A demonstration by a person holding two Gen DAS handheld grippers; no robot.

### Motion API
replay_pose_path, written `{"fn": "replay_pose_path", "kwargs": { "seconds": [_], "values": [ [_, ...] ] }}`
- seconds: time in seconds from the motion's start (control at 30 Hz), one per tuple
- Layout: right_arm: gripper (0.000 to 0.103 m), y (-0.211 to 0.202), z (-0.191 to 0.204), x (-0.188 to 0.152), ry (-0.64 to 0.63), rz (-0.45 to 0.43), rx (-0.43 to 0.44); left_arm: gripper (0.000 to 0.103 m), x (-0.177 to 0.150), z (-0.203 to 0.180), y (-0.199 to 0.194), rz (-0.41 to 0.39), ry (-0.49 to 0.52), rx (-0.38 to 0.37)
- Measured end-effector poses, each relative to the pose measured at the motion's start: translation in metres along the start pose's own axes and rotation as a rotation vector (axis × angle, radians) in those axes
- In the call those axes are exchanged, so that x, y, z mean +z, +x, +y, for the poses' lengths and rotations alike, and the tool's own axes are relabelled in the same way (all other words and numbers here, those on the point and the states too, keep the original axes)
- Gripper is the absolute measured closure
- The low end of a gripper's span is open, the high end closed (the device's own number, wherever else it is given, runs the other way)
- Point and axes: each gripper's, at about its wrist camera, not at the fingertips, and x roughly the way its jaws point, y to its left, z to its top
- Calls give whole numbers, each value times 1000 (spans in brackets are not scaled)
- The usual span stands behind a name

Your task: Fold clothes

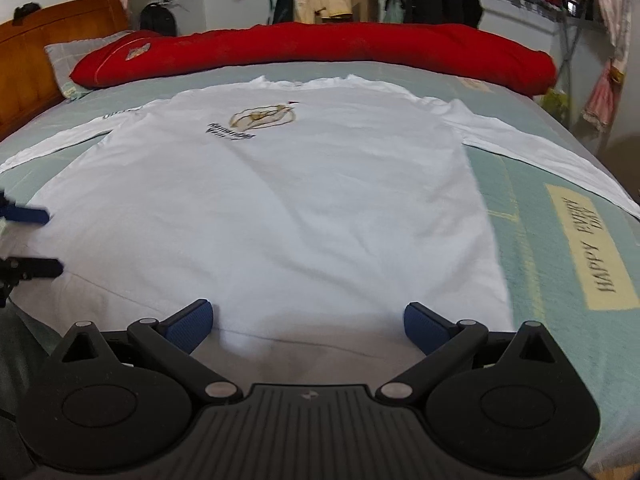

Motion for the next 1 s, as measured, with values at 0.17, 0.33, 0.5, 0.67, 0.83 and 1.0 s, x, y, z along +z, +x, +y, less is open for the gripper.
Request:
{"fn": "replay_pose_path", "kwargs": {
  "seconds": [0.17,0.33,0.5,0.67,0.83,1.0],
  "values": [
    [0,-11,-12,2,20,17,1,23,0,-2,-13,5,64,37],
    [0,-15,-1,12,-68,7,5,23,6,-26,-23,-51,183,33],
    [0,-19,20,17,-195,3,16,22,7,-57,-23,-91,298,9],
    [0,-19,32,11,-224,16,33,22,1,-82,-17,-88,399,28],
    [0,-17,34,-1,-152,13,61,22,-6,-101,-9,-94,461,34],
    [0,-20,38,-11,-160,18,56,22,-16,-117,-8,-99,541,33]
  ]
}}
